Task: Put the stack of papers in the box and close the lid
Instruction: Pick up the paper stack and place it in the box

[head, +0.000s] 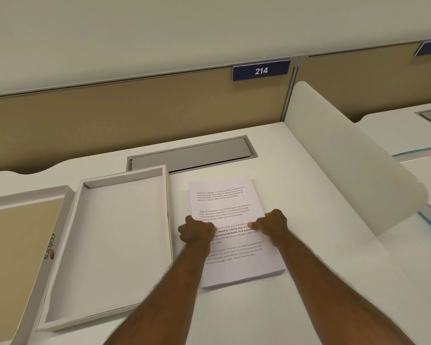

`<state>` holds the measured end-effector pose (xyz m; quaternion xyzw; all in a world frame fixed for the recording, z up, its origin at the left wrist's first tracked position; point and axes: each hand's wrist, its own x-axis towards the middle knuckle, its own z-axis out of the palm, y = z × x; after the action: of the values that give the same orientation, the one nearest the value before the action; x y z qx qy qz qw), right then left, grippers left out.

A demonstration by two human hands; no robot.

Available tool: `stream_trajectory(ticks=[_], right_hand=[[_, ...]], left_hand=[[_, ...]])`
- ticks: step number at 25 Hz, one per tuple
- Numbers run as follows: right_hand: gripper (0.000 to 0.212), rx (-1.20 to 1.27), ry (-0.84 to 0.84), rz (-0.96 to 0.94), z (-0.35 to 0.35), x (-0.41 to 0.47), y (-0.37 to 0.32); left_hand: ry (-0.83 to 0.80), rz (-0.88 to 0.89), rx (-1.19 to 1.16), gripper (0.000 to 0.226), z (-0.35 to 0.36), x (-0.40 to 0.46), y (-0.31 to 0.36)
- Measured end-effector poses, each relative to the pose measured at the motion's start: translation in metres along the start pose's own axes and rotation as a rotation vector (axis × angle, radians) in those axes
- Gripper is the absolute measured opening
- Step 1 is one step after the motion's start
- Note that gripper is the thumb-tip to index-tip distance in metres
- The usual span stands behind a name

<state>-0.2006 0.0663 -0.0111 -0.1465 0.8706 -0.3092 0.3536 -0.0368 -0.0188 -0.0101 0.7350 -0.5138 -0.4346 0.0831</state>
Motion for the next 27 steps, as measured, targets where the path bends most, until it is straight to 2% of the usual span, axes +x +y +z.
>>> stream_trajectory(ticks=[2, 5, 9, 12, 14, 18, 22, 24, 27], right_hand=[[0.041, -0.020, -0.013, -0.006, 0.001, 0.002, 0.001], [0.055, -0.014, -0.013, -0.012, 0.001, 0.003, 0.004], [0.055, -0.008, 0.009, -0.017, 0.003, 0.003, 0.005], [0.055, 0.004, 0.010, -0.001, 0.005, 0.004, 0.007], [0.057, 0.000, 0.017, 0.010, 0.007, 0.004, 0.007], [0.060, 0.008, 0.033, 0.039, 0.008, 0.004, 0.007], [0.046, 0.165, -0.015, 0.030, 0.001, 0.007, 0.011], [0.047, 0.294, -0.064, 0.014, -0.005, 0.004, 0.013], [0.053, 0.615, -0.174, -0.017, -0.018, -0.005, 0.013]], left_hand=[[-0.015, 0.000, -0.116, 0.071, 0.000, 0.000, 0.001], [-0.040, 0.011, -0.255, 0.066, -0.002, 0.001, -0.001], [-0.015, 0.106, -0.322, 0.039, -0.005, 0.002, -0.005], [0.008, 0.114, -0.348, 0.026, -0.007, 0.001, -0.006], [-0.011, 0.102, -0.385, 0.027, -0.007, 0.003, -0.008], [-0.100, 0.055, -0.566, 0.041, -0.010, 0.008, -0.015], [-0.218, 0.196, -0.745, 0.036, -0.014, 0.000, -0.032], [-0.282, 0.287, -0.863, 0.040, -0.019, -0.003, -0.038], [-0.372, 0.403, -0.977, 0.042, -0.030, -0.007, -0.039]])
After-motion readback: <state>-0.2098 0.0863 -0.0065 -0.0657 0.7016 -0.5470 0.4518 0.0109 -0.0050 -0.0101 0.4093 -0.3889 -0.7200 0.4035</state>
